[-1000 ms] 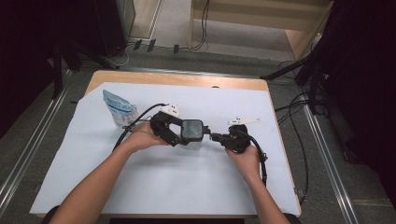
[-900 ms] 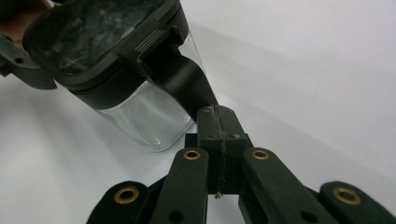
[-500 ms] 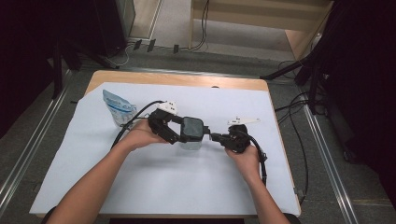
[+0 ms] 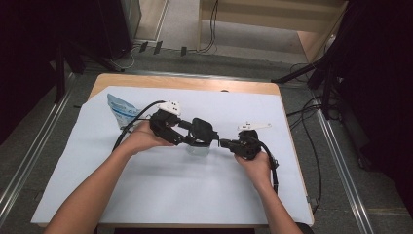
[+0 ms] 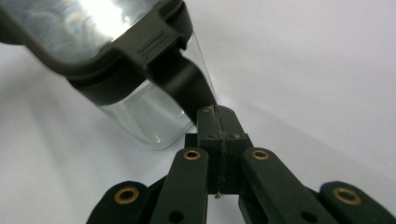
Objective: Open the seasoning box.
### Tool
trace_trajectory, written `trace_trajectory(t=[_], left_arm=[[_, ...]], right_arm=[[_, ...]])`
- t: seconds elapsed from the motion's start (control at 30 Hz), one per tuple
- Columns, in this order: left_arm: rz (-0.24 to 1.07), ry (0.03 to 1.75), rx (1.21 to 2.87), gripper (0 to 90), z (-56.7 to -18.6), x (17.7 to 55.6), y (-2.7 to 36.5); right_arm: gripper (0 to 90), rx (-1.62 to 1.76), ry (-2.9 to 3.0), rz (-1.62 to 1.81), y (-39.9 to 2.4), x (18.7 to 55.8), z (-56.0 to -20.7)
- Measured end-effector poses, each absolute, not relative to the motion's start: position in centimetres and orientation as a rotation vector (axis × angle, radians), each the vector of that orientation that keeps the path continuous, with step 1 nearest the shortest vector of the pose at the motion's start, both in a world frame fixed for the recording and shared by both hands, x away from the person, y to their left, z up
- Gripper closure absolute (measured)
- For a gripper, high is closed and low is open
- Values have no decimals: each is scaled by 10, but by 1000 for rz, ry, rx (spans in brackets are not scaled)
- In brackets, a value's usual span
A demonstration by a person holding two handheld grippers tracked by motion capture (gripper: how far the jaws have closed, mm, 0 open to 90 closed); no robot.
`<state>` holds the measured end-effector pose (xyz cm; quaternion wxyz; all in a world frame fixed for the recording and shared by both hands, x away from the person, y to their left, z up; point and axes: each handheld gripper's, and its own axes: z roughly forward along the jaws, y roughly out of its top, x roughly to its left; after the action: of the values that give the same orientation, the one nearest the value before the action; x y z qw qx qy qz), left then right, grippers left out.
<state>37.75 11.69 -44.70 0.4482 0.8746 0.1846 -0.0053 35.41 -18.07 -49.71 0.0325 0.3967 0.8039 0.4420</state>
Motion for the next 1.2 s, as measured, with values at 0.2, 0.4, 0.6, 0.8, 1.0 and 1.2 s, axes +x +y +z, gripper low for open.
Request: trace_trajectory(t=[0.2, 0.4, 0.6, 0.8, 1.0, 1.2], left_arm=[[-50, 464, 2153, 599, -443, 382, 121], [-54, 439, 2167, 814, -437, 382, 121], [-81, 433, 2189, 900, -433, 382, 117], [-70, 431, 2177, 900, -427, 381, 107], [-62, 426, 2181, 900, -419, 381, 93], [-71, 441, 2185, 900, -418, 384, 80]], right_arm=[[900, 1222, 2476, 1362, -180, 354, -497], [900, 1221, 2474, 1372, -181, 355, -498], [900, 1225, 2474, 1371, -181, 356, -498], [900, 1228, 2473, 1368, -180, 356, -498], [900, 1231, 2465, 1365, -180, 356, -498], [900, 1232, 2460, 1363, -179, 355, -498]])
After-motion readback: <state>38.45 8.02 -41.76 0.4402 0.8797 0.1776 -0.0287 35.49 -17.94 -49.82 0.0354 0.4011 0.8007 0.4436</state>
